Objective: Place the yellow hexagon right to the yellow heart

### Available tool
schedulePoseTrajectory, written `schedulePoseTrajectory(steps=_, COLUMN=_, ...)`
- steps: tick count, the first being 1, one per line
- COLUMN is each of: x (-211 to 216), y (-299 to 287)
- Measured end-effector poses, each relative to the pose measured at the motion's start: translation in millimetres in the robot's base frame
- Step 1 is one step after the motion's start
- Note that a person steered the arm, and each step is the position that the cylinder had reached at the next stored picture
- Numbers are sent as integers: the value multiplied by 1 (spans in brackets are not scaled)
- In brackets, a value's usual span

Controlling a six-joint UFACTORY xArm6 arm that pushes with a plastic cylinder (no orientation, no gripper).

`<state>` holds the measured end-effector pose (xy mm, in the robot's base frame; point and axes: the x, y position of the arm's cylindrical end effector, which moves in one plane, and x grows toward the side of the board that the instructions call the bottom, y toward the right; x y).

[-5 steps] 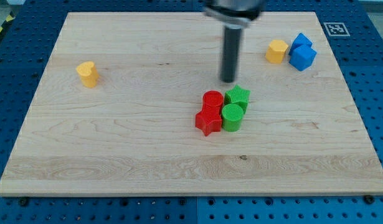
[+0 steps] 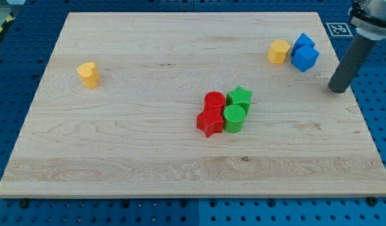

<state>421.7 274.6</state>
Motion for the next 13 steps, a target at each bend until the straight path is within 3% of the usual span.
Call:
schedulePoseTrajectory(steps=2, x=-73, y=6)
schedulePoseTrajectory(steps=4, x=-98, y=-13)
schedulePoseTrajectory(steps=6, x=-96, y=-47)
schedulePoseTrajectory(steps=9, x=-89, y=-165)
schedulePoseTrajectory(steps=13, x=-52, y=-190)
